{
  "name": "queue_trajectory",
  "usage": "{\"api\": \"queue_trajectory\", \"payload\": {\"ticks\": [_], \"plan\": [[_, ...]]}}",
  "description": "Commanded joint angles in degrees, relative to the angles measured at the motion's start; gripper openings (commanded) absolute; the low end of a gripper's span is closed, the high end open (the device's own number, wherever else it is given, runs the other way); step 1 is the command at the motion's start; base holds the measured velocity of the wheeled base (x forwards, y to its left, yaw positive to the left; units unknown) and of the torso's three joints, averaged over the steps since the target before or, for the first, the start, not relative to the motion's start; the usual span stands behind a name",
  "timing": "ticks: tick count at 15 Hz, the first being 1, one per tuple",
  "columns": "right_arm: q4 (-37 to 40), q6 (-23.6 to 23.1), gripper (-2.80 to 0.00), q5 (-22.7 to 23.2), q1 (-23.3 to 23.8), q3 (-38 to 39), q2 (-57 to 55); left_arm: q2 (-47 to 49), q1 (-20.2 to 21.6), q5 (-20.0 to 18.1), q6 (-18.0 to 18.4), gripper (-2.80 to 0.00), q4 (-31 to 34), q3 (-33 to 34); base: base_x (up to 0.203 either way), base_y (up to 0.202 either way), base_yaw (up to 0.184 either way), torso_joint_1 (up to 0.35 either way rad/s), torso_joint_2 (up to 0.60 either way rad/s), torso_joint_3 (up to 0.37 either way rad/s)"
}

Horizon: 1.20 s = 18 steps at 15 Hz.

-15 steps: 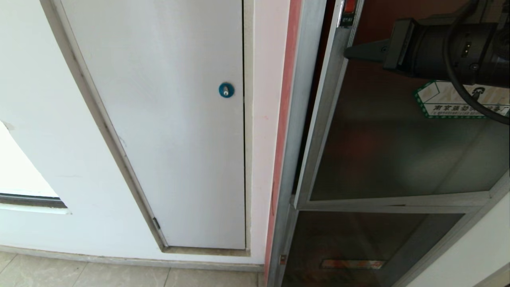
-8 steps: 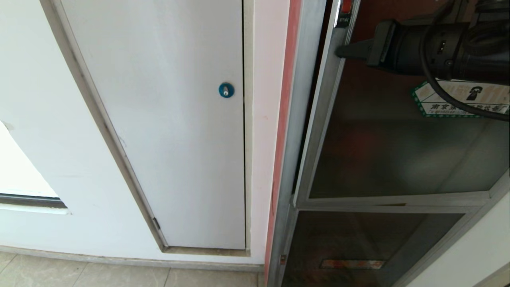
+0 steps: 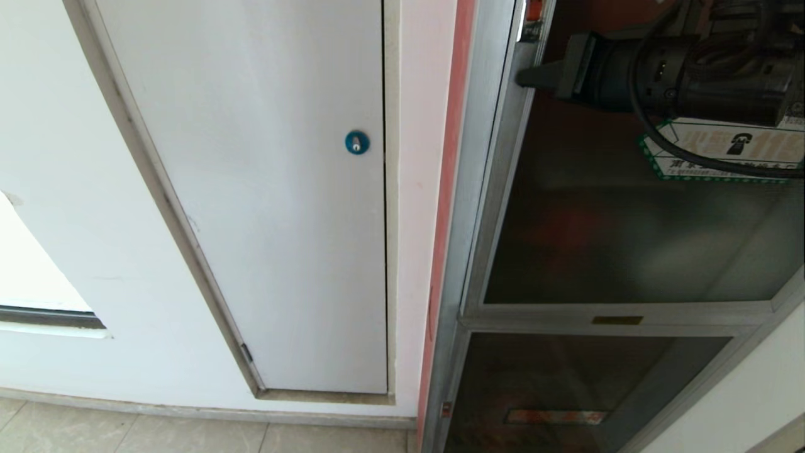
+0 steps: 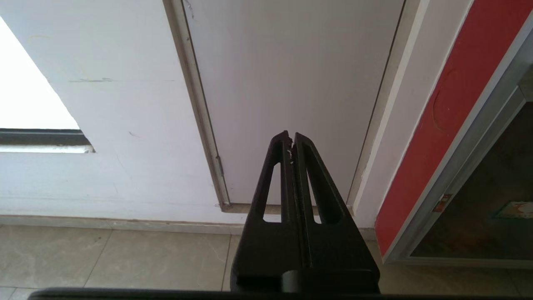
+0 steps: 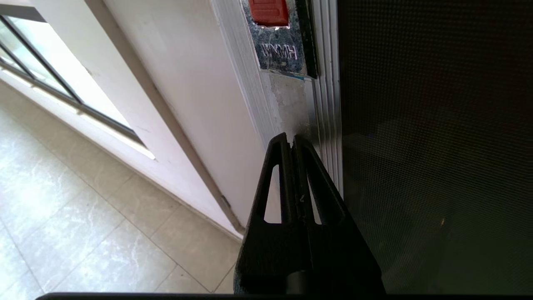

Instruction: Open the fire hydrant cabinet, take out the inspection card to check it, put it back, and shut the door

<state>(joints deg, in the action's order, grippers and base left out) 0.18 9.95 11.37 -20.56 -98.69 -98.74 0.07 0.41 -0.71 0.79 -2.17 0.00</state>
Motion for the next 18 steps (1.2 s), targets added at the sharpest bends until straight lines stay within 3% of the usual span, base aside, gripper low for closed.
{"api": "queue_trajectory", "payload": {"ticks": [1, 11, 18], "plan": [[0.0, 0.1, -2.80, 0.0, 0.6, -1.1, -1.6, 0.0, 0.0, 0.0, 0.0, -2.80, 0.0, 0.8, 0.000, 0.000, 0.000, 0.000, 0.00, 0.000], [1.8, 0.1, -2.80, -1.3, 2.6, -6.3, -5.2, 0.0, 0.0, 0.0, 0.0, -2.80, 0.0, 0.8, 0.000, 0.000, 0.000, 0.000, 0.00, 0.000], [1.8, 0.2, -2.80, -1.3, 2.8, -3.3, -2.6, 0.0, 0.0, 0.0, 0.0, -2.80, 0.0, 0.8, 0.000, 0.000, 0.000, 0.000, 0.00, 0.000]]}}
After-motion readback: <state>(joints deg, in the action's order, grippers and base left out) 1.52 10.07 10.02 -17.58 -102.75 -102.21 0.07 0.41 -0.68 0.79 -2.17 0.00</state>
